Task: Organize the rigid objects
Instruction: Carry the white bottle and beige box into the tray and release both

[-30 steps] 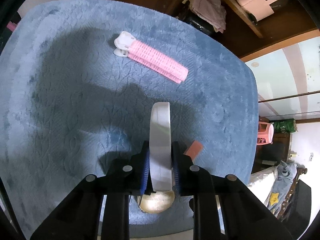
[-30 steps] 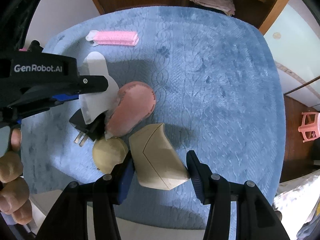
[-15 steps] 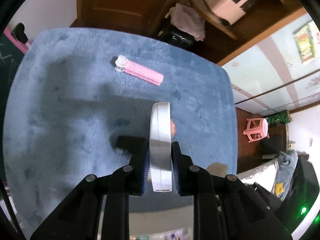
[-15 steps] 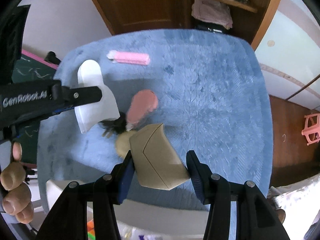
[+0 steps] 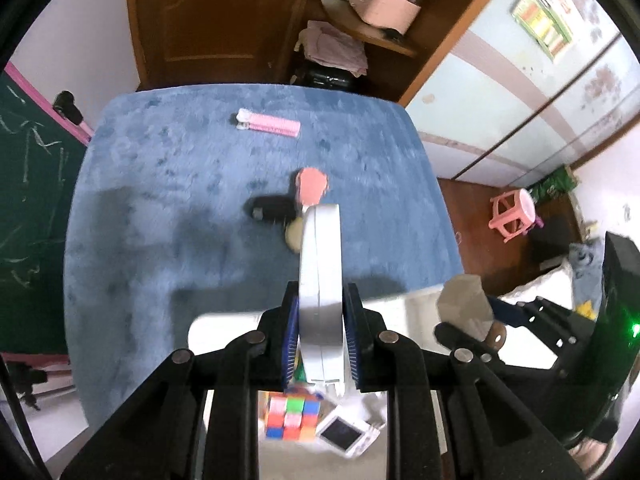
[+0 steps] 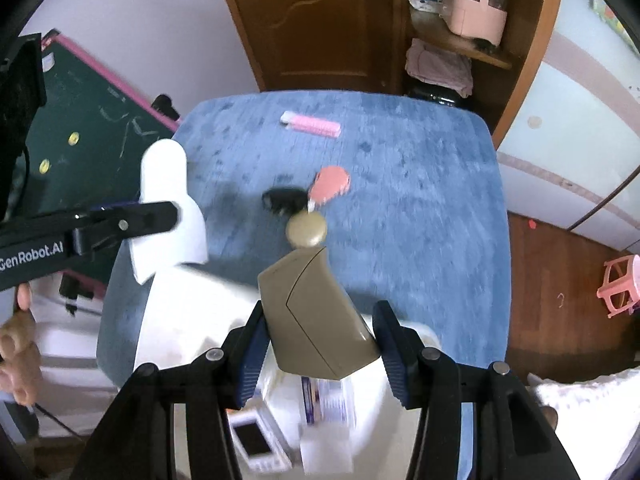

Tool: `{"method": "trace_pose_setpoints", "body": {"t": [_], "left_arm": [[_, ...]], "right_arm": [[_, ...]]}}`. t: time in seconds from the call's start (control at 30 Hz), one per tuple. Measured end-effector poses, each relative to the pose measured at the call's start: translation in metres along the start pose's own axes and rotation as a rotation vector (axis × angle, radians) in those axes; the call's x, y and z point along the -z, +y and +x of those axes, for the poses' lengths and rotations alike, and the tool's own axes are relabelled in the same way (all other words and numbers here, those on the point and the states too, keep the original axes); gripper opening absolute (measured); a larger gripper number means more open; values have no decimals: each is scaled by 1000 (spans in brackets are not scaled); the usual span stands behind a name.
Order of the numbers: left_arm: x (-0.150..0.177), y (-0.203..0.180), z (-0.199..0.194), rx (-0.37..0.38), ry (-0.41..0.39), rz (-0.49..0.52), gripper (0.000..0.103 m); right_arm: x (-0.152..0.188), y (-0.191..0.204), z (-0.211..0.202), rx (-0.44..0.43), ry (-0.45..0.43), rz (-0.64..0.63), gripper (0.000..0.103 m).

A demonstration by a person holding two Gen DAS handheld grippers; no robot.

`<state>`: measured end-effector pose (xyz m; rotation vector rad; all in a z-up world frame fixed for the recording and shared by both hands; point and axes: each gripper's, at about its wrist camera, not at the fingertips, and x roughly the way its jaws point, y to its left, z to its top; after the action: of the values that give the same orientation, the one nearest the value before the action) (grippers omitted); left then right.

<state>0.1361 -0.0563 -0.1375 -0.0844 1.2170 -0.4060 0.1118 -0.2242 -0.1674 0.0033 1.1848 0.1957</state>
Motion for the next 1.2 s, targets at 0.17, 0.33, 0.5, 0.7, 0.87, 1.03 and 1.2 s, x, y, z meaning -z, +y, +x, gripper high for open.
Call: {"method": "trace_pose_setpoints", "body": {"t": [0.17, 0.33, 0.5, 0.7, 0.87, 1.03, 1.2], "left_arm": [[45, -7, 3, -18, 33, 29, 22], [84, -7, 18, -79, 65, 29, 22], [117, 0, 36, -133, 118, 22, 22], [148, 10, 48, -177, 163, 14, 22], [158, 11, 53, -212, 166, 31, 22], [163, 10, 63, -221, 187, 48, 22], [167, 4, 68, -229, 193, 61, 22]], "right_arm": [[44, 1, -5, 24, 26, 1, 52], [84, 5, 2, 32, 57, 21, 52], [118, 12, 16, 51, 86, 20, 52], [146, 28, 37, 72, 137, -29, 52], [146, 29, 42, 107, 140, -45, 52], [150, 29, 44, 139, 147, -43, 52], [154, 24, 46, 146, 165, -32, 53]]}}
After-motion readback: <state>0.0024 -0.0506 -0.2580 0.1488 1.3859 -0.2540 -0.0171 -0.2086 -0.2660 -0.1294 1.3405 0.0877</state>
